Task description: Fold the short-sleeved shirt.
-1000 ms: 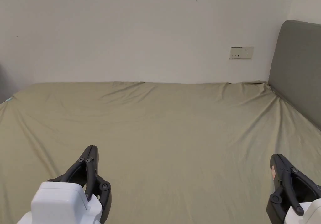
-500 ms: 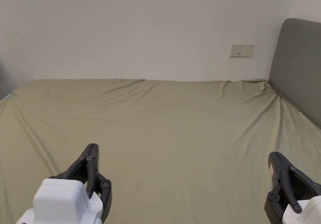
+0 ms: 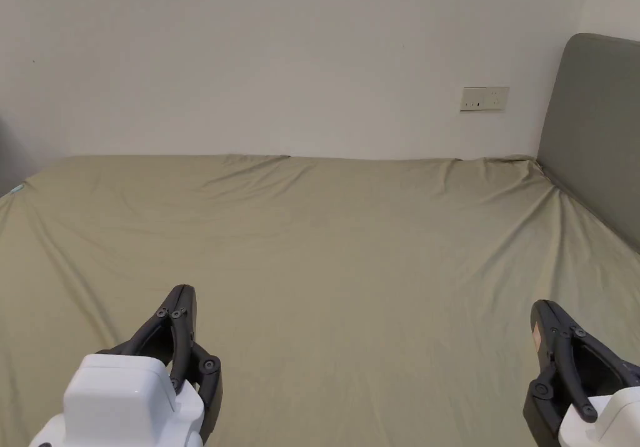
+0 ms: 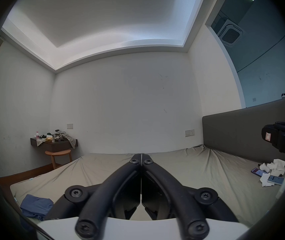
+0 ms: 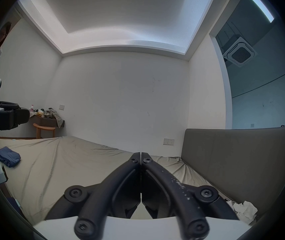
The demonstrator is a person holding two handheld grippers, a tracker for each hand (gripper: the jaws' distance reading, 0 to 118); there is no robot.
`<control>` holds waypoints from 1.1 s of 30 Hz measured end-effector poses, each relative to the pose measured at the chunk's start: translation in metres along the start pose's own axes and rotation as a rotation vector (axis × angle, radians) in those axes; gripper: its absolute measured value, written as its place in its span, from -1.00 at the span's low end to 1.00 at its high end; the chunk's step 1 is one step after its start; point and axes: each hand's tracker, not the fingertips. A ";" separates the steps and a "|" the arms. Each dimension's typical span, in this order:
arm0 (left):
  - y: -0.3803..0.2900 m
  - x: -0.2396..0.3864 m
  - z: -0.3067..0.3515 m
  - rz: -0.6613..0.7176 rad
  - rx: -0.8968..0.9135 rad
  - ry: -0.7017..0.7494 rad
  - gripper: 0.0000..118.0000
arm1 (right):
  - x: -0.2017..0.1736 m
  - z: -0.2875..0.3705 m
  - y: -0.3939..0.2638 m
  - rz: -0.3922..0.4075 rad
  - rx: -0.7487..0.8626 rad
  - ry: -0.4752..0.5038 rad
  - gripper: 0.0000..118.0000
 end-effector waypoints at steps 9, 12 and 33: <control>0.000 -0.002 0.001 0.008 -0.002 0.004 -1.00 | -0.001 0.001 0.001 0.006 -0.001 0.007 -0.98; 0.000 -0.003 0.001 0.009 -0.002 0.003 -1.00 | -0.001 0.001 0.001 0.007 -0.002 0.008 -0.98; 0.001 -0.004 0.001 0.018 -0.003 -0.001 -1.00 | -0.003 0.001 0.003 0.018 -0.004 0.021 -0.98</control>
